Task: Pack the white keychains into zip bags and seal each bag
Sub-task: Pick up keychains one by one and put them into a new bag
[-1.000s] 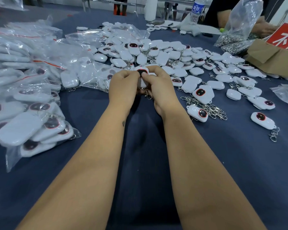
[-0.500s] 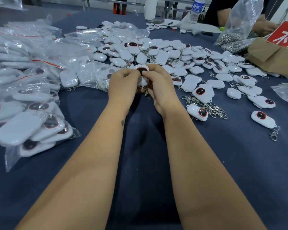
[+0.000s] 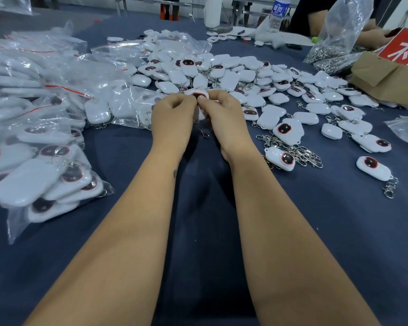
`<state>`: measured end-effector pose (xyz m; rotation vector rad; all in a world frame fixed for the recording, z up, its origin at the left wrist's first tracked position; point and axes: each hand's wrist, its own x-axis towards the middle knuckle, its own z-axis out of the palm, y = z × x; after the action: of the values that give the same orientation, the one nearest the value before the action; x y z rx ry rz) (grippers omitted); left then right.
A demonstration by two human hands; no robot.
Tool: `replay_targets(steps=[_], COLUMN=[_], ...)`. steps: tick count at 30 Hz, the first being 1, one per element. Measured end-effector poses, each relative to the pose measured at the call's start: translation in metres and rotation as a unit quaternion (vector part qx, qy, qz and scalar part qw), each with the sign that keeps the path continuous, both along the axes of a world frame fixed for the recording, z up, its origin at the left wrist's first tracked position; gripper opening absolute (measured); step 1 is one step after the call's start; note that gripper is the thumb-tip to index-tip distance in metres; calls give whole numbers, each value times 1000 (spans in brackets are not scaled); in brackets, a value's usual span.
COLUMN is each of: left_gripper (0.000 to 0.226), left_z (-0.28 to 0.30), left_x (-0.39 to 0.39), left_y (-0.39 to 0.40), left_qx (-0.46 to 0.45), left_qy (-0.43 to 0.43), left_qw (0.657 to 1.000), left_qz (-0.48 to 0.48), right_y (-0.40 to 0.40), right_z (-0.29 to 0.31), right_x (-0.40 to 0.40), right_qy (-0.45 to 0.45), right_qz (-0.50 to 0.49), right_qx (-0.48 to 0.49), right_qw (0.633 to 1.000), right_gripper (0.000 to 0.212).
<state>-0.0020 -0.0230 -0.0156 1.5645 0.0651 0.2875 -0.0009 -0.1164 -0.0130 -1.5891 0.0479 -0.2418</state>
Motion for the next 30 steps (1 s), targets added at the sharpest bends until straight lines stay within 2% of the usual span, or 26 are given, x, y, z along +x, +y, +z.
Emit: replay_targets(steps=[3, 6, 9, 12, 13, 15, 17, 21, 24, 25, 28, 30], left_gripper=[7, 26, 31, 28, 27, 23, 16, 12, 11, 12, 14, 16], left_z=[0, -4, -3, -2, -2, 0, 3, 3, 3, 3, 2, 1], left_x=[0, 2, 3, 2, 1, -1, -2, 0, 0, -1, -4, -4], left_y=[4, 8, 9, 9, 8, 7, 6, 6, 4, 3, 1, -1], left_qx=[-9, 85, 187, 198, 184, 155, 133, 115, 131, 131, 143, 164], left_qy=[-8, -17, -4, -6, -13, -32, -53, -90, -138, -152, -176, -176], left_qw=[1000, 996, 979, 975, 977, 980, 981, 978, 970, 969, 967, 966], left_qz=[-12, 21, 87, 105, 107, 121, 132, 148, 153, 144, 114, 97], right_y=[-2, -7, -9, -2, 1, 4, 7, 10, 13, 13, 12, 12], right_z=[4, 10, 15, 14, 13, 7, 1, -3, -3, -4, -6, -7], right_x=[-2, -1, -2, -3, -3, -2, -3, -2, -2, -2, -1, -1], right_qy=[-30, -35, -42, -51, -51, -48, -45, -41, -33, -36, -39, -32], right_qz=[-56, -103, -69, -37, -42, -66, -76, -123, -104, -79, -18, -16], right_qx=[28, 136, 275, 293, 259, 101, -41, -72, -127, -164, -343, -389], right_qw=[998, 985, 958, 954, 964, 992, 995, 989, 986, 983, 938, 920], right_gripper=[4, 12, 17, 19, 20, 22, 22, 26, 16, 11, 26, 21])
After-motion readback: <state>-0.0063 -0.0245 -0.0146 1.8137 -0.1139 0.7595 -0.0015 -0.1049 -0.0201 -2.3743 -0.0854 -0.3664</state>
